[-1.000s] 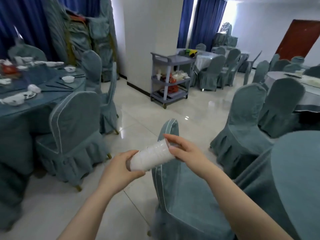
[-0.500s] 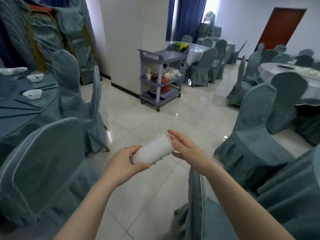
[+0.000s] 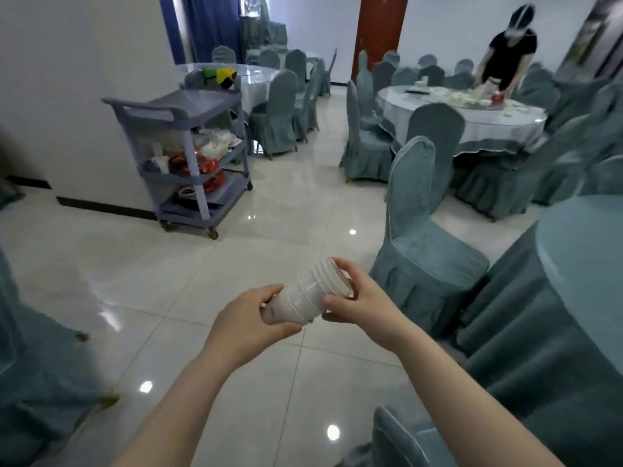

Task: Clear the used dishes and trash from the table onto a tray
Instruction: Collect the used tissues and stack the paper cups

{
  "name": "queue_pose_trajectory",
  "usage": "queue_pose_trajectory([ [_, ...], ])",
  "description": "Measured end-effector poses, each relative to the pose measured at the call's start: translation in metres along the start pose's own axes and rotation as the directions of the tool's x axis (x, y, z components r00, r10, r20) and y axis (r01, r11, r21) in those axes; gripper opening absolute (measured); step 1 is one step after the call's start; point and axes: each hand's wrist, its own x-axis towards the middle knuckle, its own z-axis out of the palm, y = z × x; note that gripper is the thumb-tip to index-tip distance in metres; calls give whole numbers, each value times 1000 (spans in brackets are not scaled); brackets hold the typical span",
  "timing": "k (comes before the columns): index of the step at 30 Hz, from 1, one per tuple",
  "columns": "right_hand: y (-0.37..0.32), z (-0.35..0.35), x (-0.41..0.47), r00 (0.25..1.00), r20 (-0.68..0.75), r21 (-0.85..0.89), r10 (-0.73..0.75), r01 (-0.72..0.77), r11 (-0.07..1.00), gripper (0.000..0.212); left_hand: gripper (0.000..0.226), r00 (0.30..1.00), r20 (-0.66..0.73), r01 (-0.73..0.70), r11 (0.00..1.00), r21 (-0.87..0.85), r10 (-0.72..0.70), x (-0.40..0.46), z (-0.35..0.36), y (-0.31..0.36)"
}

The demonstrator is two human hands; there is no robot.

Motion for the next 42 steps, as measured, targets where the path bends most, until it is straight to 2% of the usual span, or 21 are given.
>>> queue_pose_trajectory([
  [5,-4,-27,102,994,-104,102,-32,42,994,61,70,999,22,-34,999,38,33,120,-10,4],
  [8,-1,-40,155,971,-238,224,25,30,974,64,61,999,37,-36,999,-11,36,182,-10,3],
  [11,8,-56,201,940,-328,338,92,26,941,54,55,997,68,-41,998,-37,44,240,-1,3],
  [13,13,-74,232,932,-350,356,95,38,934,51,56,991,110,-65,996,-58,72,285,8,3],
  [18,19,-126,297,901,-426,324,80,69,944,65,54,941,277,-150,974,-170,193,398,39,16],
  [21,18,-162,319,812,-577,282,87,99,954,67,52,862,418,-207,952,-226,287,458,63,38],
  [24,18,-210,317,658,-746,211,100,92,973,73,46,752,517,-295,910,-291,409,506,101,72],
  [28,23,-284,287,477,-876,110,68,60,992,71,47,652,602,-338,887,-314,462,550,161,122],
  [31,34,-347,267,345,-935,125,80,109,986,73,47,549,661,-403,854,-328,512,583,211,160],
  [33,41,-388,260,289,-952,154,105,154,976,69,46,494,694,-443,838,-317,524,603,243,186],
  [36,48,-453,257,239,-966,149,100,197,969,57,43,448,717,-449,828,-336,534,636,293,234],
  [39,51,-514,256,210,-972,140,108,146,979,56,47,422,720,-458,815,-355,551,668,334,280],
  [42,52,-579,257,143,-984,127,109,130,983,57,46,441,710,-404,828,-389,549,704,376,325],
])
